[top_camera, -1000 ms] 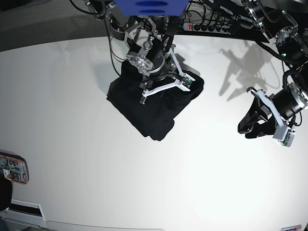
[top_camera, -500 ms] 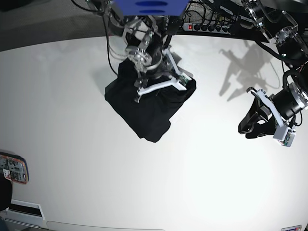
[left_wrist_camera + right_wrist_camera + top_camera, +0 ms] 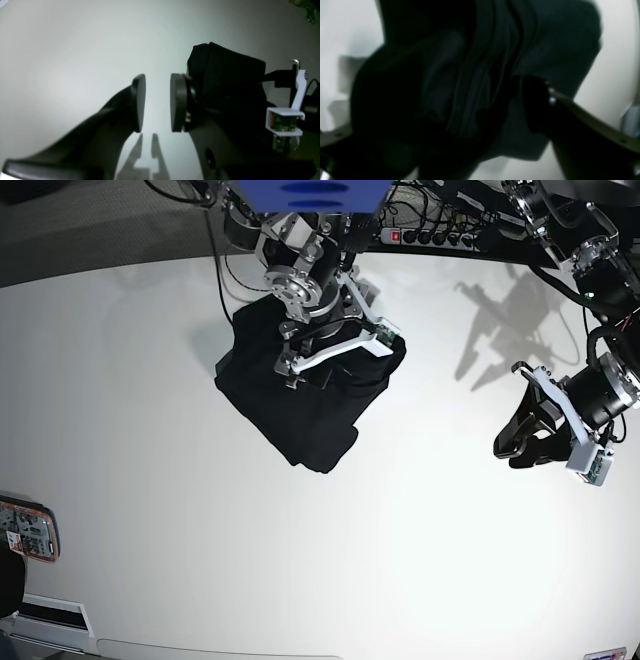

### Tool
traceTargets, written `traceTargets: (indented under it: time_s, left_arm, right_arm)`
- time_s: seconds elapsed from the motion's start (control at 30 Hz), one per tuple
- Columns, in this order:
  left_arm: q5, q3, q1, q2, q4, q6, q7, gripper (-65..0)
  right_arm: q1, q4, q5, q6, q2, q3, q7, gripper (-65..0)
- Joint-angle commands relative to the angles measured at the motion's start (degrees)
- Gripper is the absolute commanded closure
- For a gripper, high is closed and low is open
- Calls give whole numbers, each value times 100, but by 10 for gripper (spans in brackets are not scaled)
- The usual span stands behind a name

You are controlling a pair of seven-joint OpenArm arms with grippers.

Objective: Fold the T-shirt properly
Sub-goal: 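Press the folded end down onto the bundle with the right gripper, then open the right gripper and withdraw it from the folded shirt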

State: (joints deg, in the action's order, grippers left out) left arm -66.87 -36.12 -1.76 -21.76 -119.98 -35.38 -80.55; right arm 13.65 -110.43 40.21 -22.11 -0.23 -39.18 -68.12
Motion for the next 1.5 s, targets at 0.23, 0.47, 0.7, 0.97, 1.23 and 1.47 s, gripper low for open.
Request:
traceTargets:
  time_s: [0.23, 0.47, 0.7, 0.97, 1.23, 1.47]
  left_arm:
    - [-104, -58, 5, -211, -68, -1, 55, -168]
    - [-122, -58, 5, -211, -68, -1, 55, -168]
    - [-95, -58, 40, -211, -68, -1, 55, -168]
    - [-95, -58, 57, -211, -68, 8, 55, -168]
    - [-86, -67, 57, -211, -59, 8, 55, -168]
    - [37, -58, 57, -211, -59, 8, 55, -168]
  right_arm:
    - [-367, -170, -51, -1789, 599, -262, -428, -561]
    - [-446, -179, -25, -1789, 177, -227, -164, -561]
    - [-517, -188, -60, -1789, -456, 309, 311, -561]
    - [-851, -188, -719, -1789, -834, 626, 504, -561]
    - [-1141, -188, -2794, -1789, -834, 1663, 469, -561]
    - [-1545, -179, -3999, -1789, -817, 2630, -147, -561]
